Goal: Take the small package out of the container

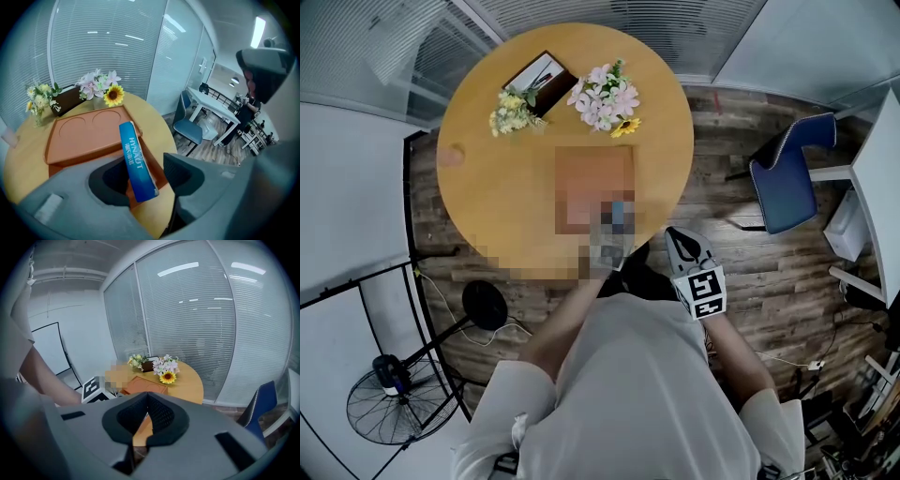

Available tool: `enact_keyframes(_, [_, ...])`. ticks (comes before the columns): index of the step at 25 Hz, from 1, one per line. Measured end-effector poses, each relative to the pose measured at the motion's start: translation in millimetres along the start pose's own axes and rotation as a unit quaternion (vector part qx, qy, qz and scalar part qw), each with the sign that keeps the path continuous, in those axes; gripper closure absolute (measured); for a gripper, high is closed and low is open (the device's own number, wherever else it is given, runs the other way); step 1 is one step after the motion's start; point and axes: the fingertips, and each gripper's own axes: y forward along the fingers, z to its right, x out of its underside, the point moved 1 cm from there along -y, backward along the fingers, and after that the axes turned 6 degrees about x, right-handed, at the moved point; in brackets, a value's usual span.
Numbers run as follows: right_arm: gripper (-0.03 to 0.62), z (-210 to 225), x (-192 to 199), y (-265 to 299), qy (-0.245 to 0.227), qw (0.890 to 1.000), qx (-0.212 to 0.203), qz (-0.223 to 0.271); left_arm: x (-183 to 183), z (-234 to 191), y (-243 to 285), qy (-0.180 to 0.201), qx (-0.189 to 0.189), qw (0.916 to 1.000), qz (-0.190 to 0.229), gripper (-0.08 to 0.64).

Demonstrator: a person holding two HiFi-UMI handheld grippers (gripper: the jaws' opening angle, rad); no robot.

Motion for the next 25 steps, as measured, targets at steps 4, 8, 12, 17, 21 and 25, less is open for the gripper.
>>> enact_keyframes(4, [0.589, 4, 3, -3, 0.001, 1.000, 0.002, 0.000, 5, -3, -2, -0.012, -0.016, 0.9997, -0.016, 0.491])
enact_keyframes(8, [0.589, 6, 2, -6, 0.001, 1.000, 0.001, 0.005, 3, -1, -7, -0.016, -0.018, 0.9997, -0.009, 0.491])
enact_keyframes(12, [0.589, 2, -1, -9, -0.002, 1.000, -0.004, 0.013, -2, 3, -18, -0.009, -0.018, 0.9998, 0.003, 0.489])
enact_keyframes(17, [0.589, -11, -9, -12, -0.010, 1.000, -0.009, 0.023, -5, 5, -38, -0.007, -0.012, 0.9997, 0.020, 0.489])
enact_keyframes(21, [0.589, -27, -17, -16, -0.020, 0.999, -0.010, 0.032, -7, 7, -60, -0.001, -0.006, 0.9993, 0.037, 0.489])
enact_keyframes(25, [0.589, -52, -21, -22, -0.032, 0.999, -0.010, 0.039, -6, 8, -93, -0.009, -0.001, 0.9980, 0.062, 0.489])
